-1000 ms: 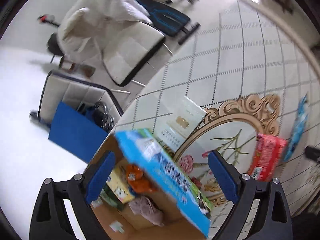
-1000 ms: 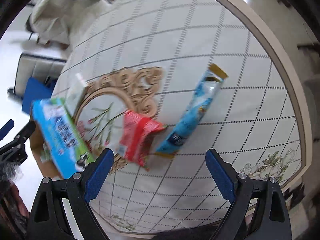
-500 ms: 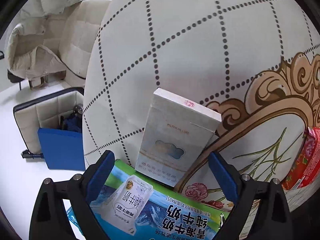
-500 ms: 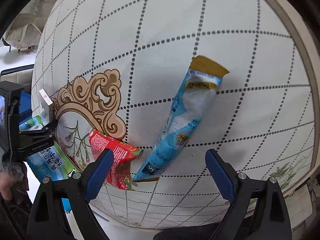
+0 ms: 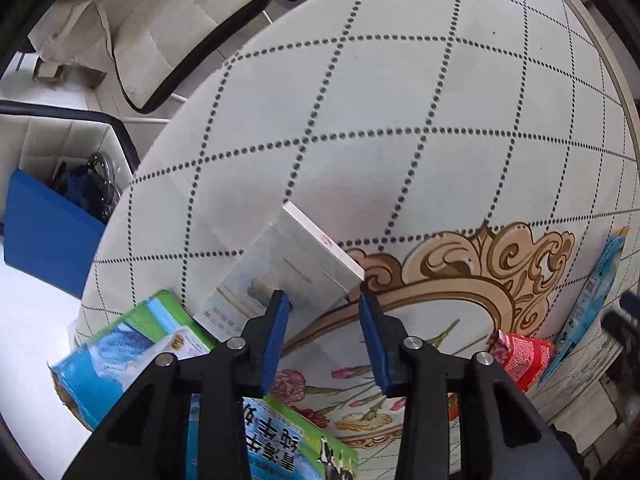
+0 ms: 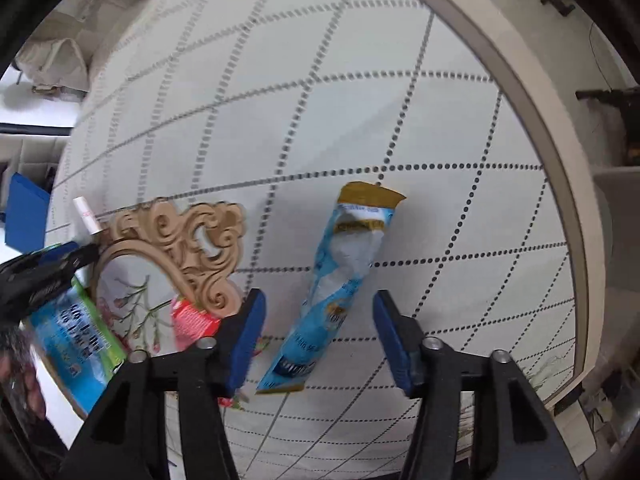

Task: Organize soft objects
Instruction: 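Grasp white box with left tool while right tool grasps red snack pack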

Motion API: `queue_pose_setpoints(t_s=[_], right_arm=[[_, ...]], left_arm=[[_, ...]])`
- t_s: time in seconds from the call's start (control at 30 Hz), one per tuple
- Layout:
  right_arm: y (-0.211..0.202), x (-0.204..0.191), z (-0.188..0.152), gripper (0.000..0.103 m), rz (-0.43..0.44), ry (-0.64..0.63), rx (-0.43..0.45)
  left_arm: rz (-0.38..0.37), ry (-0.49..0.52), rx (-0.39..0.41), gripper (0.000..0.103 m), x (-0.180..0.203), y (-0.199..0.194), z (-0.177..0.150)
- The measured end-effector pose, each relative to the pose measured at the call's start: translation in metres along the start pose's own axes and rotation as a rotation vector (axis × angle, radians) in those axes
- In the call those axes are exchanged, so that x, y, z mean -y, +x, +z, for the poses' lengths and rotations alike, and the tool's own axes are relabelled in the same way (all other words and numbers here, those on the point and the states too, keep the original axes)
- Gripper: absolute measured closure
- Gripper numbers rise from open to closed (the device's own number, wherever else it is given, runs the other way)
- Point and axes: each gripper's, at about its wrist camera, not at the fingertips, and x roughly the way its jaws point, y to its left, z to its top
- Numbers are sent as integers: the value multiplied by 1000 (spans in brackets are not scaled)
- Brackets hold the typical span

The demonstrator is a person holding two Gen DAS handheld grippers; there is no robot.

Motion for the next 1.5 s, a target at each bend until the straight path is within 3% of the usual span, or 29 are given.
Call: queue_pose_setpoints(t_s=[0.1,0.17,0.27,0.4,0.47,0.53,0.67,0.8,0.9,0.93,0.97,1.03,1.13,1.27,1.4,1.5], right_arm=[[5,-14,-25,35,120,3,-69],[23,-23,-41,35,191,50,-134],[58,-38,-57,35,262,125,-208],[91,-53,-59,35,252,212,-238],[101,-58,-58,35,233,254,-237],[107,-61,-53,36,213,275,-240],[106,-76,-50,36,200,223,-242],[107,-86,-46,36,204,188,-268],[109,-89,-41,36,198,173,-287],[110,-88,-37,36,193,165,-290],[111,-89,-35,36,183,155,-289],[106,-85,-27,46,154,140,-278],[106,-88,-21,50,146,98,-280],[87,-90,-7,52,36,-58,-228],[67,-99,11,52,-134,-242,-138],[61,-102,23,51,-190,-297,-129]], left_arm=[[123,55,34,66,-11,-7,7],[174,109,34,53,-10,-8,9],[236,176,22,52,-11,-6,11],[272,237,-16,50,-12,4,7],[293,251,-12,35,-19,8,8],[304,267,-14,32,-25,10,10],[261,295,-26,32,-29,11,12],[89,303,-129,25,-28,22,8],[140,307,-133,22,-27,36,5],[121,300,-112,23,-29,35,6],[94,279,-106,30,-32,34,6],[32,226,-102,44,-38,32,4],[103,211,-34,44,-31,27,-4],[62,110,-64,44,-20,30,-16],[-75,-67,-130,44,-13,35,-26],[-177,-148,-153,43,-7,41,-28]])
